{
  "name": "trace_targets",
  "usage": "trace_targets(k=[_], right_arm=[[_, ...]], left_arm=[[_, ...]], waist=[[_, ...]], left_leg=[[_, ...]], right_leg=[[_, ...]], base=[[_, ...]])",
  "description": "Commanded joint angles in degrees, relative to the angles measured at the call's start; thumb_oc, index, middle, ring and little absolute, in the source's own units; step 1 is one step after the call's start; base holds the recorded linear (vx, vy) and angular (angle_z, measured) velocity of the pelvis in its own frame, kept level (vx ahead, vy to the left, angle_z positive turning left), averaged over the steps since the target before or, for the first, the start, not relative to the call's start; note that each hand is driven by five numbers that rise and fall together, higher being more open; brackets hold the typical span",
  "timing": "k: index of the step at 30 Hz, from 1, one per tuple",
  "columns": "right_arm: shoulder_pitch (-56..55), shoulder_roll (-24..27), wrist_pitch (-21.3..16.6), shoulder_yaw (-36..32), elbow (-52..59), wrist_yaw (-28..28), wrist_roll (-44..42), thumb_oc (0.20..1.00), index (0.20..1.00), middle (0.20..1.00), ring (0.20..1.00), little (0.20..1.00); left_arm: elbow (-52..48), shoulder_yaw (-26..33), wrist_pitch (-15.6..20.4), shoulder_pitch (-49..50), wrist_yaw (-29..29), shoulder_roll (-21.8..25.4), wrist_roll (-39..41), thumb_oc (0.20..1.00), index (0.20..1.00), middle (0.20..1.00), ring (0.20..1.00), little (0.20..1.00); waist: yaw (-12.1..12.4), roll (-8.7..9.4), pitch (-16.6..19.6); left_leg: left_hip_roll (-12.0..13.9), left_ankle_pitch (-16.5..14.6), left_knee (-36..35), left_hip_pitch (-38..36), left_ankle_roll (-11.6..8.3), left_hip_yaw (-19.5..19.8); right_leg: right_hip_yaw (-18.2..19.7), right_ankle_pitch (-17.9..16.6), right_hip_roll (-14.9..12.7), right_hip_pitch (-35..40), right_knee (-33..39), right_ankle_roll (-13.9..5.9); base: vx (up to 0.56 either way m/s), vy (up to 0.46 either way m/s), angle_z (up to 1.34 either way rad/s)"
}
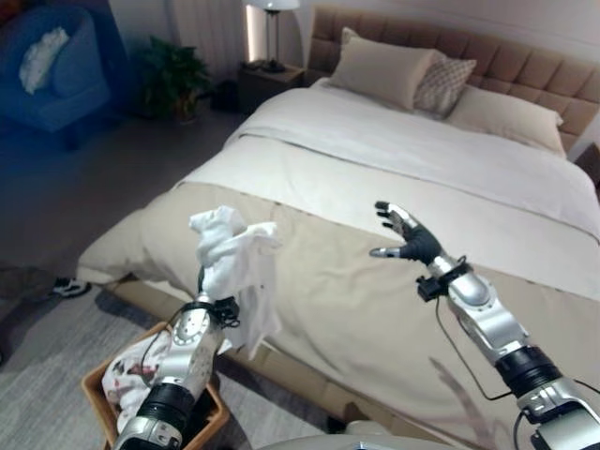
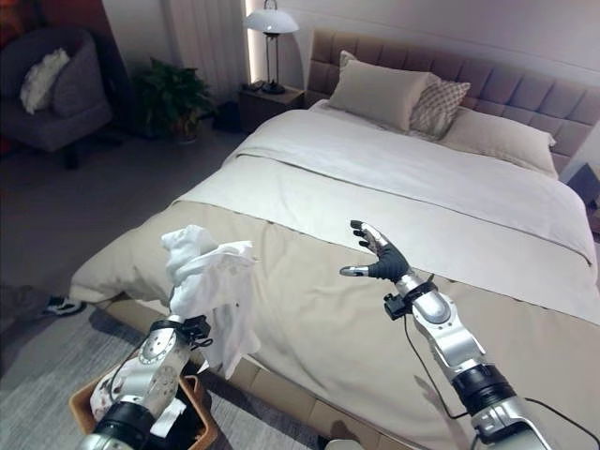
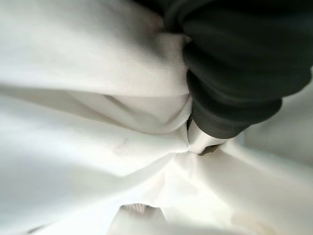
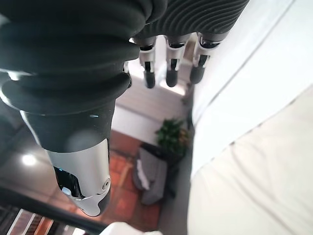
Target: Pick up clothes into the bucket
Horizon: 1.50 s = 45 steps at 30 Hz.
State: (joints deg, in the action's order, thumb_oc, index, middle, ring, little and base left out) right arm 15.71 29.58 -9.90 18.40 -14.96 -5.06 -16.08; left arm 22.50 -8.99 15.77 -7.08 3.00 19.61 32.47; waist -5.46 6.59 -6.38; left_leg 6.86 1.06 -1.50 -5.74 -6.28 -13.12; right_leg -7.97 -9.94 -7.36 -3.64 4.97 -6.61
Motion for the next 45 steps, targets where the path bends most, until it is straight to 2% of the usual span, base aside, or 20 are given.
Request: trace_targets(k=[1, 3, 6, 7, 8, 9, 14, 15, 16, 17, 19, 21, 24, 29, 32, 34, 35, 36, 39, 45], right_arm=[[4.45, -1.05, -3.36, -2.13, 2.26, 2.74, 3.11, 1.0, 1.0, 1.0, 1.0, 1.0], [4.59, -1.25, -3.07, -2.26, 2.27, 3.17, 4.1, 1.0, 1.0, 1.0, 1.0, 1.0], [5.6, -2.54, -2.66, -2.04, 2.46, 3.41, 5.21, 1.0, 1.0, 1.0, 1.0, 1.0], [6.25, -3.5, -2.44, -1.62, 2.36, 3.71, 5.11, 1.0, 1.0, 1.0, 1.0, 1.0], [7.05, -4.08, -2.48, -0.92, 2.0, 3.67, 5.07, 1.0, 1.0, 1.0, 1.0, 1.0], [8.04, -4.41, -2.02, 0.58, 0.99, 3.45, 5.11, 1.0, 1.0, 1.0, 1.0, 1.0], [8.9, -5.08, -1.41, 2.2, -0.1, 2.28, 5.21, 1.0, 1.0, 1.0, 1.0, 1.0], [8.78, -5.19, -1.38, 2.65, 0.22, 1.66, 4.68, 1.0, 1.0, 1.0, 1.0, 1.0], [8.76, -5.23, -1.38, 2.66, 0.22, 1.65, 4.67, 1.0, 1.0, 1.0, 1.0, 1.0], [9.42, -5.32, -1.5, 3.56, 0.41, 1.28, 4.17, 1.0, 1.0, 1.0, 1.0, 1.0], [9.93, -5.68, -1.74, 4.29, 0.33, 0.98, 3.58, 1.0, 1.0, 1.0, 1.0, 1.0], [10.89, -5.87, -1.92, 5.67, 1.08, 0.81, 1.76, 1.0, 1.0, 1.0, 1.0, 1.0], [11.73, -5.32, -1.86, 6.32, 2.15, 1.26, 1.71, 1.0, 1.0, 1.0, 1.0, 1.0], [14.53, -4.9, -2.78, 7.54, 1.81, 3.99, 1.85, 1.0, 1.0, 1.0, 1.0, 1.0], [18.78, -5.59, -3.15, 9.35, -1.98, 7.86, 6.65, 1.0, 1.0, 1.0, 1.0, 1.0], [22.48, -6.8, -3.04, 10.86, -7.6, 11.5, 9.23, 1.0, 1.0, 1.0, 1.0, 1.0], [22.76, -6.88, -3.16, 10.8, -7.84, 11.61, 9.28, 1.0, 1.0, 1.0, 1.0, 1.0], [23.8, -7.38, -2.9, 11.36, -10.3, 12.61, 10.75, 1.0, 1.0, 1.0, 1.0, 1.0], [26.28, -8.56, -2.27, 13.13, -17.58, 15.06, 13.35, 1.0, 1.0, 1.0, 1.0, 1.0], [25.39, -11.22, -0.85, 15.67, -25.48, 15.95, 16.14, 1.0, 1.0, 1.0, 1.0, 1.0]], left_arm=[[-2.35, 4.62, 5.84, -1.91, 2.44, 2.04, -4.18, 0.2, 0.2, 0.2, 0.2, 0.2], [-2.57, 5.23, 6.06, -1.54, 2.86, 2.13, -4.17, 0.2, 0.2, 0.2, 0.2, 0.2], [-2.75, 7.74, 6.64, -0.34, 4.39, 2.87, -5.37, 0.2, 0.2, 0.2, 0.2, 0.2], [-2.94, 8.29, 6.74, -0.43, 4.88, 3.31, -5.58, 0.2, 0.2, 0.2, 0.2, 0.2], [-3.8, 9.45, 6.82, -0.07, 5.35, 4.02, -5.86, 0.2, 0.2, 0.2, 0.2, 0.2], [-4.46, 10.43, 6.92, 0.35, 5.97, 4.36, -5.58, 0.2, 0.2, 0.2, 0.2, 0.2], [-5.04, 12.07, 7.08, 1.72, 7.11, 4.76, -6.71, 0.2, 0.2, 0.2, 0.2, 0.2], [-4.76, 13.42, 6.96, 2.67, 8.87, 5.25, -9.27, 0.2, 0.2, 0.2, 0.2, 0.2], [-4.82, 13.42, 6.93, 2.72, 8.95, 5.25, -9.35, 0.2, 0.2, 0.2, 0.2, 0.2], [-3.89, 14.34, 7.1, 2.71, 10.61, 5.78, -10.89, 0.2, 0.2, 0.2, 0.2, 0.2], [-3.02, 15.12, 7.0, 2.4, 12.49, 6.29, -12.35, 0.2, 0.2, 0.2, 0.2, 0.2], [-1.38, 15.14, 6.94, 0.69, 14.99, 6.24, -13.97, 0.2, 0.2, 0.2, 0.2, 0.2], [-0.4, 14.76, 6.87, -1.14, 16.43, 5.78, -13.12, 0.2, 0.2, 0.2, 0.2, 0.2], [2.88, 13.9, 6.69, -7.37, 22.37, 7.44, -16.31, 0.2, 0.2, 0.2, 0.2, 0.2], [4.17, 13.94, 6.82, -10.42, 25.8, 9.07, -16.4, 0.2, 0.2, 0.2, 0.2, 0.2], [5.29, 13.51, 6.85, -13.22, 28.36, 11.35, -16.39, 0.2, 0.2, 0.2, 0.2, 0.2], [5.35, 13.47, 6.9, -13.46, 28.36, 11.43, -16.37, 0.2, 0.2, 0.2, 0.2, 0.2], [5.7, 13.38, 6.74, -14.51, 29.34, 12.39, -16.79, 0.2, 0.2, 0.2, 0.2, 0.2], [6.43, 12.86, 6.41, -17.83, 31.66, 15.18, -16.83, 0.2, 0.2, 0.2, 0.2, 0.2], [10.04, 10.2, 4.98, -25.71, 34.44, 19.75, -16.23, 0.2, 0.2, 0.2, 0.2, 0.2]], waist=[[1.31, 2.49, -3.76], [1.08, 2.4, -3.9], [1.39, 2.57, -4.96], [2.39, 2.41, -5.84], [4.27, 1.66, -6.81], [5.62, 0.97, -7.58], [7.19, 0.45, -6.53], [8.35, 1.56, -5.63], [8.27, 1.59, -5.62], [9.28, 3.19, -6.07], [10.03, 4.16, -6.45], [10.69, 4.94, -9.05], [10.17, 4.42, -11.21], [10.17, 3.59, -15.62], [11.16, 3.19, -18.09], [12.29, 3.1, -20.03], [12.25, 3.13, -20.26], [12.59, 3.25, -20.66], [13.66, 3.97, -22.49], [14.12, 6.04, -23.41]], left_leg=[[-2.38, -8.07, 12.08, 5.52, 1.92, 10.1], [-2.85, -8.01, 11.58, 5.49, 2.29, 9.55], [-3.69, -7.96, 10.66, 5.66, 3.71, 5.8], [-3.35, -8.0, 11.22, 6.16, 4.15, 4.42], [-2.79, -7.88, 12.12, 7.13, 4.88, 3.11], [-2.06, -7.04, 13.32, 8.99, 5.46, 2.67], [-1.28, -4.44, 11.21, 10.87, 6.1, 3.04], [-1.1, -4.2, 10.92, 11.88, 5.25, 3.15], [-1.12, -4.22, 10.96, 11.87, 5.24, 3.22], [-0.87, -4.32, 12.85, 14.1, 4.66, 3.1], [-0.03, -4.54, 15.02, 16.25, 4.12, 2.87], [2.71, -3.33, 18.29, 21.03, 2.33, 4.69], [3.59, -1.34, 18.08, 23.75, 1.4, 6.67], [3.34, 1.84, 16.37, 28.55, 0.84, 9.67], [2.77, 2.6, 16.11, 31.23, 0.99, 11.17], [2.41, 1.0, 17.52, 33.92, 0.48, 13.0], [2.12, 2.5, 17.48, 34.72, 1.05, 12.71], [2.14, 0.81, 18.15, 35.18, 0.48, 13.67], [1.22, 0.29, 20.1, 38.43, 0.66, 15.3], [0.45, -0.93, 23.94, 45.81, 0.97, 18.07]], right_leg=[[1.05, -6.25, -9.89, -0.14, -3.09, -8.05], [1.14, -7.46, -10.43, -0.96, -3.03, -8.39], [1.07, -9.23, -11.4, -5.1, -4.5, -8.39], [-1.41, -7.59, -12.37, -6.19, -6.48, -8.39], [-6.93, -4.34, -14.46, -5.8, -9.47, -7.8], [-8.73, -1.17, -15.37, -3.69, -13.98, -5.92], [-5.23, -0.94, -16.57, -0.33, -20.07, -5.26], [-5.75, -1.28, -17.36, 2.38, -15.85, -5.92], [-5.89, -1.39, -17.35, 2.6, -15.61, -5.94], [-7.64, -1.55, -17.16, 2.92, -11.55, -6.84], [-9.7, -1.02, -16.89, 2.95, -9.95, -7.42], [-10.79, 0.92, -15.11, 1.85, -8.91, -7.62], [-11.74, 1.98, -13.96, 0.32, -10.07, -7.05], [-14.3, 4.36, -14.68, -5.21, -15.94, -6.23], [-15.88, 5.23, -15.92, -7.48, -18.78, -6.24], [-16.27, 6.9, -16.2, -8.97, -21.32, -6.84], [-17.01, 5.73, -16.53, -9.46, -20.97, -6.12], [-16.91, 7.21, -16.36, -9.48, -22.05, -6.83], [-18.17, 7.59, -16.59, -11.06, -24.09, -6.7], [-20.52, 7.82, -16.04, -14.81, -26.33, -6.77]], base=[[-0.12, 0.161, -0.29], [-0.14, 0.175, -0.15], [-0.17, 0.129, -0.26], [-0.25, 0.118, -0.83], [-0.36, 0.131, -1.1], [-0.28, 0.097, -1.09], [-0.18, -0.019, -0.16], [-0.03, -0.085, -0.05], [-0.09, -0.198, -0.24], [-0.07, -0.109, -0.3], [-0.14, -0.181, -0.28], [-0.23, -0.249, -0.26], [-0.17, -0.126, 0.05], [-0.12, -0.038, 0.47], [-0.05, 0.002, 0.4], [-0.02, -0.041, 0.35], [0.07, -0.062, 0.45], [0.03, -0.037, 0.39], [0.05, -0.076, 0.41], [0.05, -0.039, 0.37]])
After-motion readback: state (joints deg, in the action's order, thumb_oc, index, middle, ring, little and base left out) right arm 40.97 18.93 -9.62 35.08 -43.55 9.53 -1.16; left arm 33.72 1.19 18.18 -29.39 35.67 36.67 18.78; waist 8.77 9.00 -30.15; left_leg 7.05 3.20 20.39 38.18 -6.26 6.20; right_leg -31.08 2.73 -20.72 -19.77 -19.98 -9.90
